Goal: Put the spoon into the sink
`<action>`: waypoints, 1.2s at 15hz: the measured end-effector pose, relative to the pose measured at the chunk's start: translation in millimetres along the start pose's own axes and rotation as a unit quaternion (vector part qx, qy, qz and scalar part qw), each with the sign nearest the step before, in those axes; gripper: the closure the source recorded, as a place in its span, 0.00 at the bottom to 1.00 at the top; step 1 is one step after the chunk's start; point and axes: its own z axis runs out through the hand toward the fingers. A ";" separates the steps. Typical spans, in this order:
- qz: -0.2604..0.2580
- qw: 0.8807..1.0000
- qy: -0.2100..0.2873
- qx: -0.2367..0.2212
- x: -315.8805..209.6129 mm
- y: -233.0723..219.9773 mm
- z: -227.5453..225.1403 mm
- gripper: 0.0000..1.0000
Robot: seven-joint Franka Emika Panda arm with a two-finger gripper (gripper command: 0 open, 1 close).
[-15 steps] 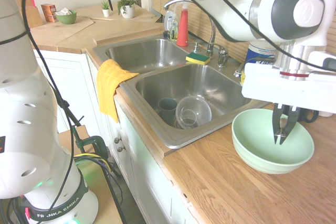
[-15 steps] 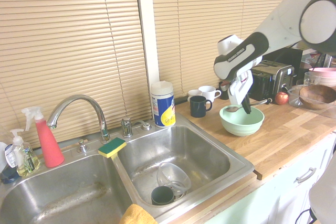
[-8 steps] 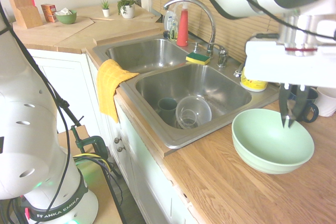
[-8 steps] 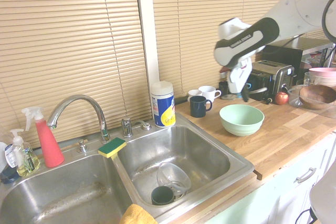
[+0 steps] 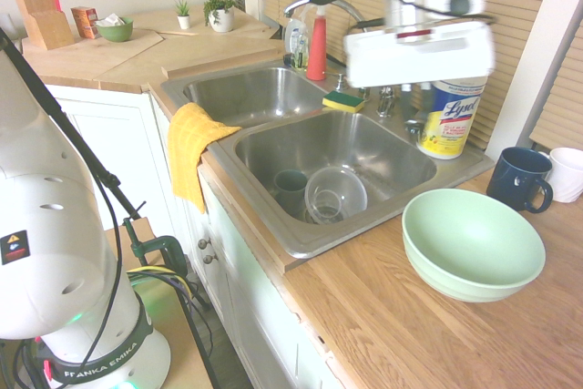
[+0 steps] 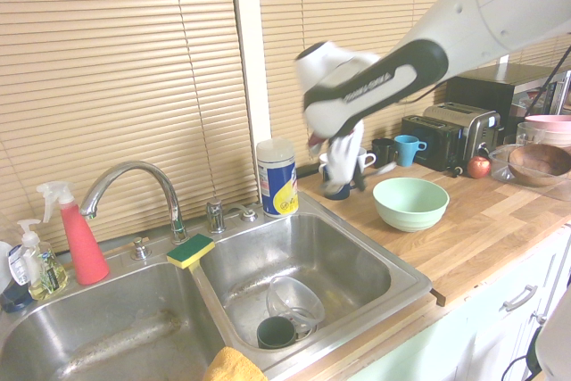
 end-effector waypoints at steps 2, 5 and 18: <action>-0.023 1.000 0.006 -0.014 -16.3 -55.0 -0.7 1.00; -0.050 0.998 0.005 -0.031 -31.8 -126.6 10.1 1.00; -0.063 0.991 -0.089 -0.075 16.3 -226.3 186.4 0.00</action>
